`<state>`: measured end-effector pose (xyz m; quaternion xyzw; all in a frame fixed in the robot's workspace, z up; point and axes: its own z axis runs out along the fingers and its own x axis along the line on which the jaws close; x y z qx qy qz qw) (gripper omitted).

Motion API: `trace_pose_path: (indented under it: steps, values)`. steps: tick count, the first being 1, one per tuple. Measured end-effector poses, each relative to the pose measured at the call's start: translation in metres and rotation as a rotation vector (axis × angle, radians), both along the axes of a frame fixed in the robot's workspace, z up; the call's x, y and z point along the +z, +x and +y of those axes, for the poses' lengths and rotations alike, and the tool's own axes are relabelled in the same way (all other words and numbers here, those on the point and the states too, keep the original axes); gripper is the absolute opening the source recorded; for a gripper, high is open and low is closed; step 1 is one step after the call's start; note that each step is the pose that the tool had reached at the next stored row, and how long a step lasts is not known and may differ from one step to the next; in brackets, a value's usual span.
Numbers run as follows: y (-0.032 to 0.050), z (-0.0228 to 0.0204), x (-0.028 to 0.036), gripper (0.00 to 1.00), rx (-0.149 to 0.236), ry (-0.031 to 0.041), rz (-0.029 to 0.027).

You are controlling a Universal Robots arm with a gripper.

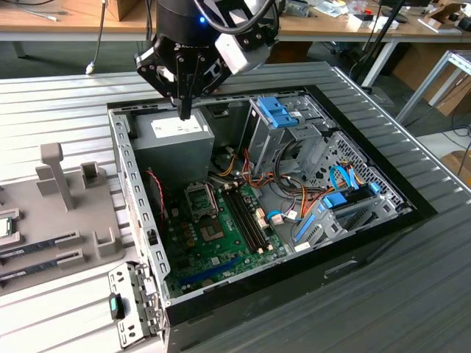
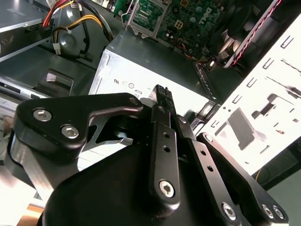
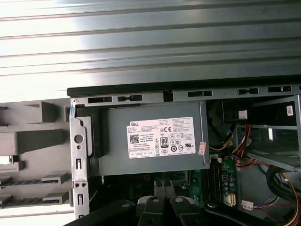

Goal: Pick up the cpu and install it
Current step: 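Reach for the cpu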

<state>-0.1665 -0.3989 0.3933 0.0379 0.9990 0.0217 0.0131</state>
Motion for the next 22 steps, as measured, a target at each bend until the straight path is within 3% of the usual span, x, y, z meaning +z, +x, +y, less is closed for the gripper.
trace_pose_path:
  steps: [22]
  values:
    - [-0.0086, 0.0, 0.0, 0.11, 0.0, 0.0, 0.0]
